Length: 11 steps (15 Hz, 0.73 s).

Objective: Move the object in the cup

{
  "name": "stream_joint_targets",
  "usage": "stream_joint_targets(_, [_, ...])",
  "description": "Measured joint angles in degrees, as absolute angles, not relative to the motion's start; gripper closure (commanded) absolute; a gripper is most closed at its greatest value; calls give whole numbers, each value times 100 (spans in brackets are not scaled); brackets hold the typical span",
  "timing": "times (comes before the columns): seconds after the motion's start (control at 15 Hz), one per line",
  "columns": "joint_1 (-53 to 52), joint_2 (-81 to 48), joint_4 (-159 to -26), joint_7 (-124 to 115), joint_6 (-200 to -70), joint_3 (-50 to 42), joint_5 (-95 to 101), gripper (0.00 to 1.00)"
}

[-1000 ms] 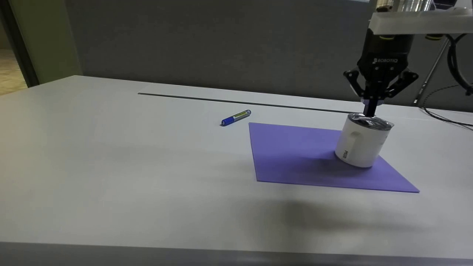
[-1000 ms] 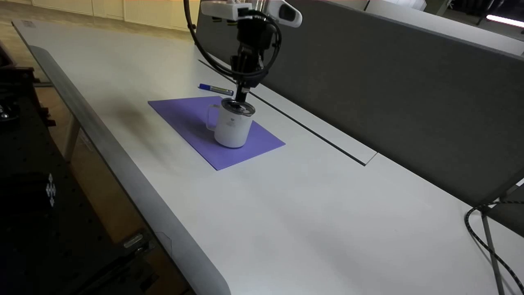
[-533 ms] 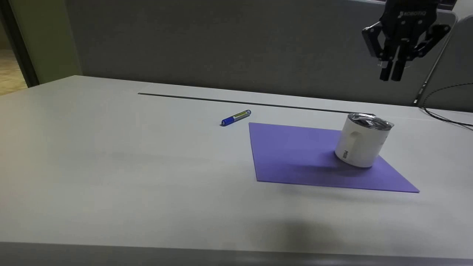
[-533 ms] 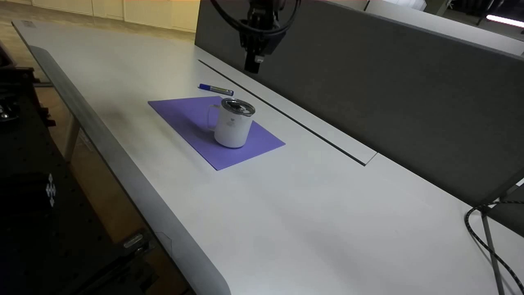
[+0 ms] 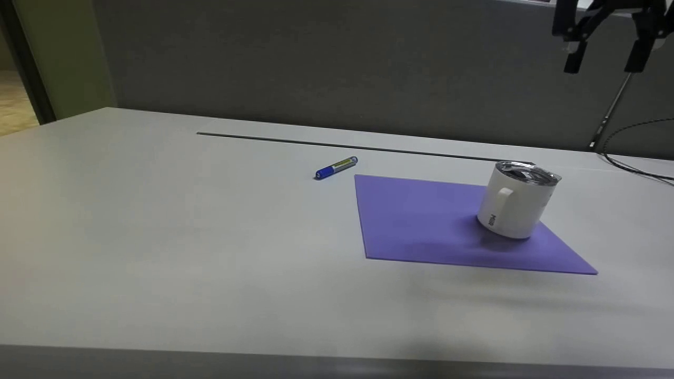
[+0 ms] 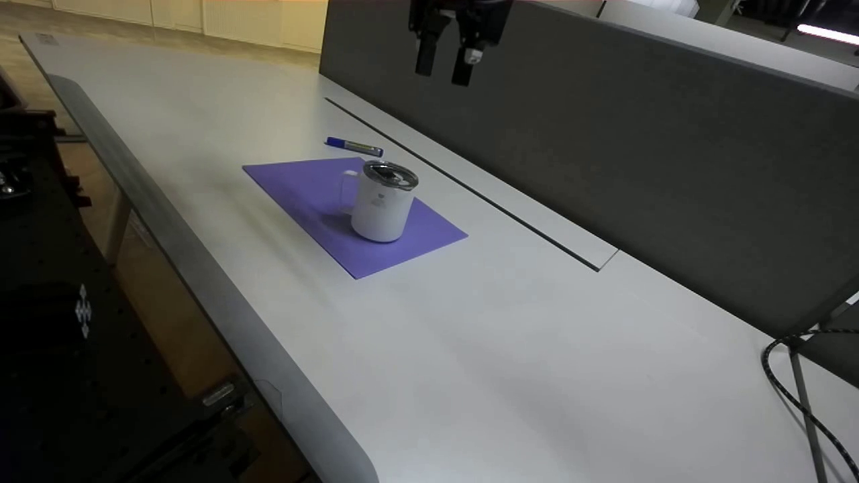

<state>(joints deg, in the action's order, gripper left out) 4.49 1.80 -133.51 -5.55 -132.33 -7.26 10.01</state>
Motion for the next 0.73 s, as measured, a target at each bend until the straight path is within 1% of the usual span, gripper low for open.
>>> stream_joint_targets(0.2, [530, 304, -13331, -343, -13181, -726, 884, 0])
stream_joint_targets(0.53, [609, 400, -13291, 343, -13135, -757, -14, 0])
stream_joint_targets(0.73, [644, 400, -13233, 453, -12970, -787, -146, 0])
